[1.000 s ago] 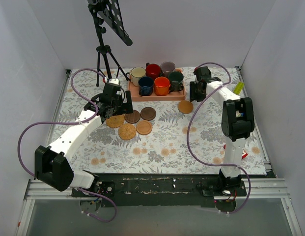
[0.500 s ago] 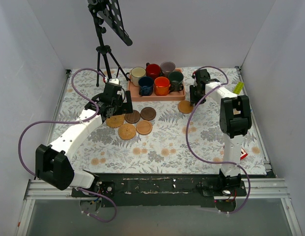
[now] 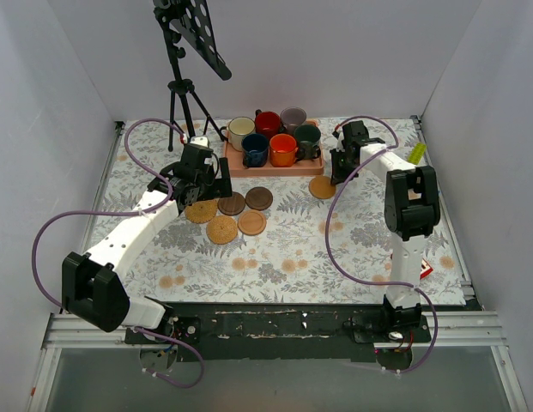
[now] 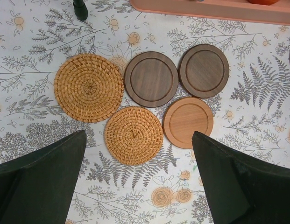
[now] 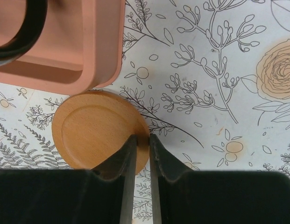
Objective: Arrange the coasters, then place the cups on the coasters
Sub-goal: Move the coaster to the center of the board.
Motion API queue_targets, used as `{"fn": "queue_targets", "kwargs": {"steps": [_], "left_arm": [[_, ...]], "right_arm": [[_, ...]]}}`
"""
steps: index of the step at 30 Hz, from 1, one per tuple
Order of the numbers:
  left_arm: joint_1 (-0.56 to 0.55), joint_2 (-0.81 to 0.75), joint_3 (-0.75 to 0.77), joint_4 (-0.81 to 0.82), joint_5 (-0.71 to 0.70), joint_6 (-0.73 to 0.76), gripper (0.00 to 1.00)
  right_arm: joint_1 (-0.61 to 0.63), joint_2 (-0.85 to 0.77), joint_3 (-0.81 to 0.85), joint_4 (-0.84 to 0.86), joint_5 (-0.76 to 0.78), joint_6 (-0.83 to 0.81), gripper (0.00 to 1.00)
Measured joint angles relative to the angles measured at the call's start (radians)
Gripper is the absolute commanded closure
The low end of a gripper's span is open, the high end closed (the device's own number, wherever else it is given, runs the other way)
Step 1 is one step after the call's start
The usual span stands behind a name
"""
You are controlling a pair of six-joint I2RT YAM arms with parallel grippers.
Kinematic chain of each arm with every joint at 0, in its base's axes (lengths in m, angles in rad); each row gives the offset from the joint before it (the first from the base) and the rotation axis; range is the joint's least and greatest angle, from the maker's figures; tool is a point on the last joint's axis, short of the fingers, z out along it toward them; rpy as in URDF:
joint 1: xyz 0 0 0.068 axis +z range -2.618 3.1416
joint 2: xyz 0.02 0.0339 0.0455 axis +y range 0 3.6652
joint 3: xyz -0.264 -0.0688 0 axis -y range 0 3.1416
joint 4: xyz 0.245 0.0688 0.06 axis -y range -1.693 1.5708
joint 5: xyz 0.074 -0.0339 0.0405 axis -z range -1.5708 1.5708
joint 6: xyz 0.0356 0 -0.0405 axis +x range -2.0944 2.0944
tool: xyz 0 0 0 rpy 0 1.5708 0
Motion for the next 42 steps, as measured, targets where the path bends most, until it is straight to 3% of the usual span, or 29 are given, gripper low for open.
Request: {"fn": "queue_targets", "kwargs": {"steps": [13, 42], "left_arm": [[0.000, 0.000, 0.000, 0.000, 0.011, 0.000, 0.02], [0.000, -0.051, -0.055, 0.021, 0.040, 0.000, 0.02]], "right_arm": [[0.011, -0.087, -0.156, 0.121, -0.013, 0.007, 0.83], [0.271, -0.172, -0.281, 0.176, 0.087, 0.103, 0.85]]}}
